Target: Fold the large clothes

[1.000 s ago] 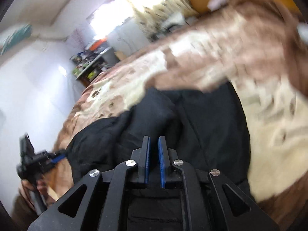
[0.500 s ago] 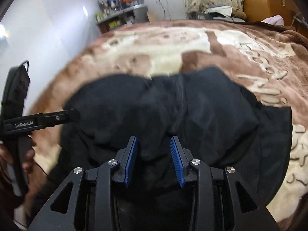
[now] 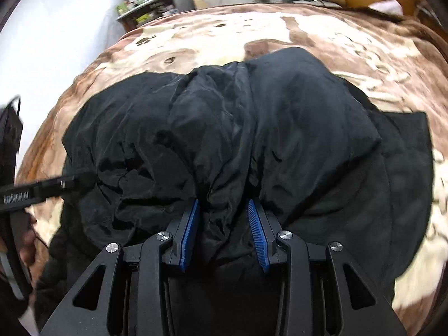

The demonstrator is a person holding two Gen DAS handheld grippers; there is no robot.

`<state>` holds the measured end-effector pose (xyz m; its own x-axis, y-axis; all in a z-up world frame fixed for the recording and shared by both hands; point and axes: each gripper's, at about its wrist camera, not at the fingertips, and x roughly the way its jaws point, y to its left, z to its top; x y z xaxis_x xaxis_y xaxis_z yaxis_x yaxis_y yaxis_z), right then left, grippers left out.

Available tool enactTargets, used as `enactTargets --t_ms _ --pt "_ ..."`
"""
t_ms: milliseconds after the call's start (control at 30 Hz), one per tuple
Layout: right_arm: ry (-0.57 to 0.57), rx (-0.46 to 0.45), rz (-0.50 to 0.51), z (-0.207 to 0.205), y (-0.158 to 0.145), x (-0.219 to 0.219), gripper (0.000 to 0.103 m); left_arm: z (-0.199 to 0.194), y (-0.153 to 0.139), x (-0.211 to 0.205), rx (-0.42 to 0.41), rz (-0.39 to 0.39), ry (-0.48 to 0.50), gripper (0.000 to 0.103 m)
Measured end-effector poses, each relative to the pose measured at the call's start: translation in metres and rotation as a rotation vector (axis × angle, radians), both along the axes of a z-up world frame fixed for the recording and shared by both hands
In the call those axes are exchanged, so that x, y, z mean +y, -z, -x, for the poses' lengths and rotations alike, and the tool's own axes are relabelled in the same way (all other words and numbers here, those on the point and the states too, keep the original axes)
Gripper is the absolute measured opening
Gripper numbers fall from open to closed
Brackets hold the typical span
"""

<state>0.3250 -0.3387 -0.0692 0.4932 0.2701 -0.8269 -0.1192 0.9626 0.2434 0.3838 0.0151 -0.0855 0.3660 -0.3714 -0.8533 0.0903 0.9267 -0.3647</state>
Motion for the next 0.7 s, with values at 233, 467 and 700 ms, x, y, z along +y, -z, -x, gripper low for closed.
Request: enactTargets --t_ms 233,467,700 --pt "0.036 -0.129 -0.042 0.078 -0.062 -0.021 0.041 0.070 -0.059 0.034 -0.113 0.051 -0.017 0.079" --pt "0.067 -0.205 -0.077 0.183 -0.109 -0.042 0.044 0.164 -0.107 0.072 -0.171 0.030 -0.010 0.080" --pt "0.123 -0.170 -0.055 0.258 -0.098 -0.077 0.055 0.230 -0.092 0.095 -0.128 -0.036 0.008 0.082"
